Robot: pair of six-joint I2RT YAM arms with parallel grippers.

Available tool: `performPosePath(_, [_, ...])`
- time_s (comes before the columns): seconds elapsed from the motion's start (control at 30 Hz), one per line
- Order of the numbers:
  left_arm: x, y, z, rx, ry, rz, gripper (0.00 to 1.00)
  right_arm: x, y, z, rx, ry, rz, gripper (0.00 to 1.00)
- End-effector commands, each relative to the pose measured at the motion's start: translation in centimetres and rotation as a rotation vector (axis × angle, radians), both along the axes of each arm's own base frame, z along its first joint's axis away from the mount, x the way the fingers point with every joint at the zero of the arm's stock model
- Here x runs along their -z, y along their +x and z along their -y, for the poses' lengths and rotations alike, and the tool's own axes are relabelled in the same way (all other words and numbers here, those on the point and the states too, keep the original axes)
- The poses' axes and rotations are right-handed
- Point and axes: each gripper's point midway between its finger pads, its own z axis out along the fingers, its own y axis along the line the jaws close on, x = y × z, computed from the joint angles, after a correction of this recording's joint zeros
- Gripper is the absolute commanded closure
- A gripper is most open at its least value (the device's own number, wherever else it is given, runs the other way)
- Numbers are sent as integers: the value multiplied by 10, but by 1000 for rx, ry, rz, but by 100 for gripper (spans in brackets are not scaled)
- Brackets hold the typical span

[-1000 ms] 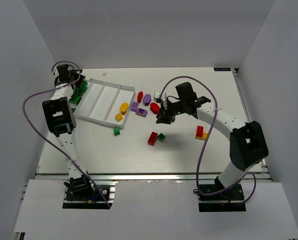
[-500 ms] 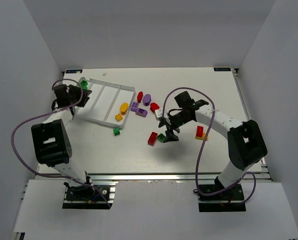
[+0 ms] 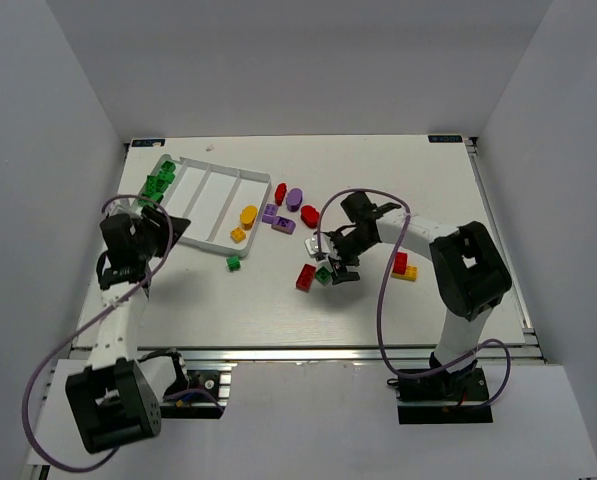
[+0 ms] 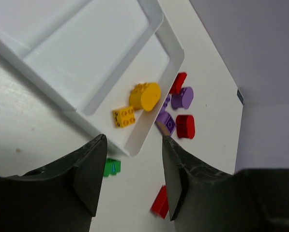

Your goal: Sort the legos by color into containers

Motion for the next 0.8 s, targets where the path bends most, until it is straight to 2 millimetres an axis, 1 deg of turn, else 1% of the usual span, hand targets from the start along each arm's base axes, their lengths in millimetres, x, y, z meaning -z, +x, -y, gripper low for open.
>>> performPosePath(0.0, [12, -35, 14, 35, -9, -35, 41, -4, 16, -11, -71, 2, 91, 12])
performPosePath(0.03, [20, -44, 17, 33, -24, -48, 41, -3, 15, -13, -85, 1, 96, 13])
performPosePath(0.07, [15, -53, 19, 24, -37, -29, 39, -1, 15, -14, -98, -1, 105, 13])
performPosePath(0.1, [16, -58, 21, 25, -45, -27, 39, 0, 14, -16, -107, -3, 109, 14])
performPosePath(0.13, [23, -65, 25, 26, -59, -38, 39, 1, 13, -17, -112, -7, 106, 15])
performPosePath(0.17, [25, -70, 27, 18, -79, -46, 39, 3, 12, -17, -124, -11, 110, 16])
performPosePath(0.2, [20, -74, 29, 20, -80, -19, 39, 5, 12, -17, -131, -18, 109, 17])
performPosePath(0.27, [27, -82, 32, 14, -106, -31, 39, 9, 10, -16, -143, -28, 102, 19])
performPosePath(0.3, [23, -84, 32, 12, -108, -13, 39, 11, 9, -15, -149, -33, 105, 22])
performPosePath(0.37, [26, -88, 35, 13, -121, -23, 39, 12, 8, -13, -158, -35, 108, 28])
performPosePath(0.4, [25, -89, 35, 16, -121, -18, 39, 12, 7, -13, -161, -37, 110, 37])
performPosePath(0.5, [24, -90, 41, 46, -136, -13, 39, 15, 4, -12, -170, -50, 100, 49])
performPosePath(0.53, [24, -90, 43, 59, -147, -8, 39, 17, 3, -11, -172, -55, 97, 54])
performPosePath(0.57, [18, -90, 50, 90, -173, 12, 39, 20, 2, -10, -172, -61, 94, 57])
performPosePath(0.6, [20, -90, 52, 102, -192, 10, 39, 21, 1, -9, -171, -66, 88, 62])
performPosePath(0.63, [19, -91, 56, 114, -219, 7, 39, 22, 0, -8, -165, -69, 80, 64])
performPosePath(0.67, [14, -91, 61, 148, -236, 30, 38, 20, -1, -8, -166, -68, 81, 66])
performPosePath(0.73, [17, -93, 67, 168, -268, 20, 36, 19, -4, -6, -158, -71, 67, 72])
performPosePath(0.77, [16, -95, 71, 193, -285, 23, 35, 14, -5, -6, -158, -66, 73, 74])
